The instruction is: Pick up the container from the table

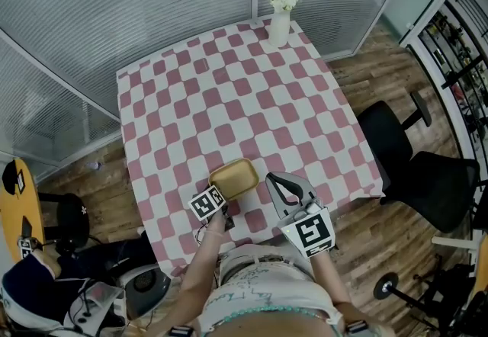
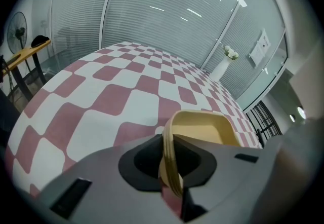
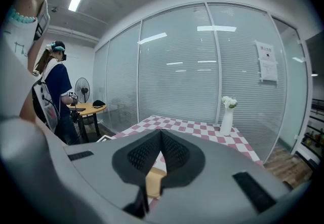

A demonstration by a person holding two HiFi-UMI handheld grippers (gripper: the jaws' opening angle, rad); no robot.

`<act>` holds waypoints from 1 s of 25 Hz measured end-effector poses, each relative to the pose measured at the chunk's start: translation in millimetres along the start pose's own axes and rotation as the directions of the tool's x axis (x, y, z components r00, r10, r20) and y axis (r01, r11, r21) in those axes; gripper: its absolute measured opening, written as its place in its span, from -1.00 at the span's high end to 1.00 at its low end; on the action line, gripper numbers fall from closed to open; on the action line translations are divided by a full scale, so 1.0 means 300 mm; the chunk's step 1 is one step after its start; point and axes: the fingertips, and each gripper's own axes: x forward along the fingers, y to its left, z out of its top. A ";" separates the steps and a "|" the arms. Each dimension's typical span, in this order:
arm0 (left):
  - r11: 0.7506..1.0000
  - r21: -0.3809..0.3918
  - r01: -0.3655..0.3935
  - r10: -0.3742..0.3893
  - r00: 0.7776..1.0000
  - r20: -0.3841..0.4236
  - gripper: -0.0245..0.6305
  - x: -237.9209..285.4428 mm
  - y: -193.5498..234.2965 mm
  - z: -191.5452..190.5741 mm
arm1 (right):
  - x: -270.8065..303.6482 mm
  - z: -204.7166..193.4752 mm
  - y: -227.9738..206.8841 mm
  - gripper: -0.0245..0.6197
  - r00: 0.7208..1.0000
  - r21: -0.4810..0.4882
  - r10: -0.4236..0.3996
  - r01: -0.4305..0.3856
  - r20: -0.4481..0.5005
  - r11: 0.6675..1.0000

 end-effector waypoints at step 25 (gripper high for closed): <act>0.988 -0.110 0.106 -0.102 0.994 0.044 0.79 -0.171 -0.106 -0.024 | -0.020 0.009 -0.029 0.94 0.997 -0.039 0.063 -0.061 0.043 0.997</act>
